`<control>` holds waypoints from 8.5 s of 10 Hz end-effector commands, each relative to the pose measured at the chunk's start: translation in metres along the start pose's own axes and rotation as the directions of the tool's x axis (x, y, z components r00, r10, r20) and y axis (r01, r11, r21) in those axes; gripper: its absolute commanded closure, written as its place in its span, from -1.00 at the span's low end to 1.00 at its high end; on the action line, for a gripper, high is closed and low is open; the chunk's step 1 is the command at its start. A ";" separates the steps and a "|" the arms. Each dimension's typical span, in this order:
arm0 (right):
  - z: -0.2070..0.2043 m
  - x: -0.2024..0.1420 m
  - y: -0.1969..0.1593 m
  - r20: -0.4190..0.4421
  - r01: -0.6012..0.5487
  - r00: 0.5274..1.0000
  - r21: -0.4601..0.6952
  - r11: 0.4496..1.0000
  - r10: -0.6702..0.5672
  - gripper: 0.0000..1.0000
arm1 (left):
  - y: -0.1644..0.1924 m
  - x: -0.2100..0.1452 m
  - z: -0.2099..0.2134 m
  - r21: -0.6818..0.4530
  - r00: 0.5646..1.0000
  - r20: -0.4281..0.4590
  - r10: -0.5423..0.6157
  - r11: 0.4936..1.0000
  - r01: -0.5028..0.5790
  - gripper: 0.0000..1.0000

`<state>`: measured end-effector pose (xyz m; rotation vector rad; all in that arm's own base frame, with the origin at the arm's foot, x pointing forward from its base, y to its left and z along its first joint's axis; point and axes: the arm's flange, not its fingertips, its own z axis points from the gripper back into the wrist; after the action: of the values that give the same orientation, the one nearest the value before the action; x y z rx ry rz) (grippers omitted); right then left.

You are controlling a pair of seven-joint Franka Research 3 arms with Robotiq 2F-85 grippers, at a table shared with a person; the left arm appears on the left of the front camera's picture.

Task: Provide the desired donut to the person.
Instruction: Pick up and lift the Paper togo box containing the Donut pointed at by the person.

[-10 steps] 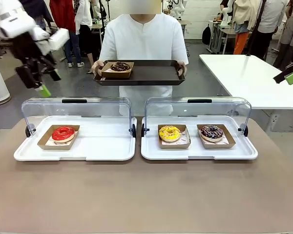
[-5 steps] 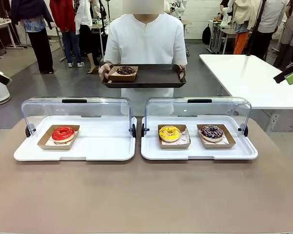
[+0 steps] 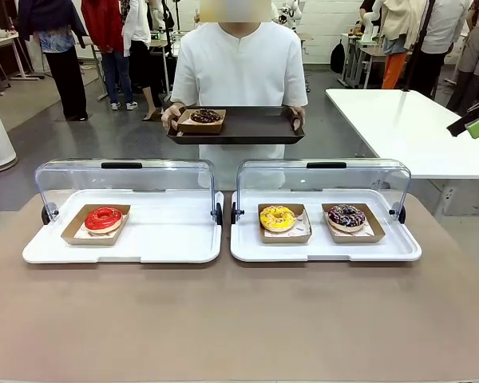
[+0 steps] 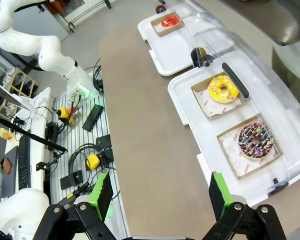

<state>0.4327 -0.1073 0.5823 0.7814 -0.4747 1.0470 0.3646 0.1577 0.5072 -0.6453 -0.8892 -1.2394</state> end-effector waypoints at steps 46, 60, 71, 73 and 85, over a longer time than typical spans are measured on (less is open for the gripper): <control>0.000 0.002 0.000 -0.001 0.005 1.000 0.000 1.000 -0.005 -1.00 | 0.021 0.030 -0.181 -0.189 0.599 -0.761 -0.247 0.969 0.160 -1.00; 0.000 0.002 0.000 -0.001 0.005 1.000 0.000 1.000 -0.005 -1.00 | 0.038 0.002 -0.227 -0.206 0.587 -0.766 -0.263 0.965 0.164 -1.00; 0.000 0.002 0.000 -0.001 0.005 1.000 0.000 1.000 -0.005 -1.00 | 0.081 -0.037 -0.273 -0.139 0.495 -0.844 -0.206 0.976 0.170 -1.00; 0.000 0.002 0.000 -0.001 0.005 1.000 0.000 1.000 -0.005 -1.00 | 0.092 -0.043 -0.273 -0.126 0.479 -0.857 -0.192 0.978 0.168 -1.00; 0.000 0.002 0.000 -0.001 0.005 1.000 0.000 1.000 -0.005 -1.00 | 0.095 -0.049 -0.277 -0.153 0.517 -0.832 -0.203 0.979 0.138 1.00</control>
<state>0.4328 -0.1069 0.5827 0.7810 -0.4747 1.0481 0.5099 -0.0240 0.3241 0.0810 -0.0604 -1.5551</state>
